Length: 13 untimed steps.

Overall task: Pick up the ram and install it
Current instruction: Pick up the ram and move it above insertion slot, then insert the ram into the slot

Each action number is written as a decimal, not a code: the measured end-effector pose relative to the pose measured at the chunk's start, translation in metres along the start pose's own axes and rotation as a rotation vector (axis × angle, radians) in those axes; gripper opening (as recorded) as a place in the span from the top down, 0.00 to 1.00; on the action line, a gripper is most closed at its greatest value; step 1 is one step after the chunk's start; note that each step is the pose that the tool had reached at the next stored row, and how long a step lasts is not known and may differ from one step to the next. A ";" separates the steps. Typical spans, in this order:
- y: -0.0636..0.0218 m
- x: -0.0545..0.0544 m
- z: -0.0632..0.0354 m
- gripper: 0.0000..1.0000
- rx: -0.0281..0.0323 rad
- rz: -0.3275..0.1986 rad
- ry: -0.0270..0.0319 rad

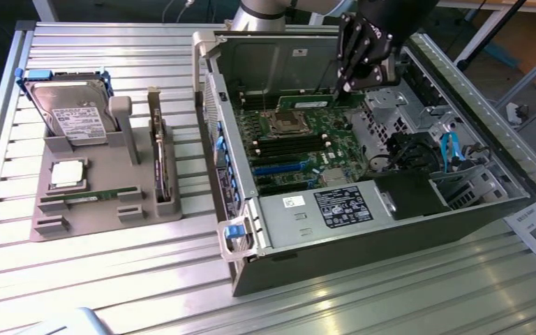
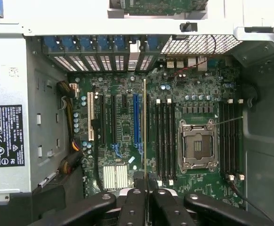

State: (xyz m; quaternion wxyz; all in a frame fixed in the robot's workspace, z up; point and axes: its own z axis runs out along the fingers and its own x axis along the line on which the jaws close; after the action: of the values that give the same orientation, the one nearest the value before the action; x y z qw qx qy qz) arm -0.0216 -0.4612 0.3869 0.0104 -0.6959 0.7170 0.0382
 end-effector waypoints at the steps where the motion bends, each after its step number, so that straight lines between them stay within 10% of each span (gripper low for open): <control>1: 0.0001 -0.002 0.0003 0.88 0.0003 0.000 -0.0003; 13: 0.0005 -0.017 0.0023 0.88 0.0023 0.000 -0.0026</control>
State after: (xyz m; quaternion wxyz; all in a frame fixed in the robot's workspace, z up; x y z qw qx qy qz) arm -0.0216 -0.4436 0.3858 0.0122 -0.6957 0.7172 0.0383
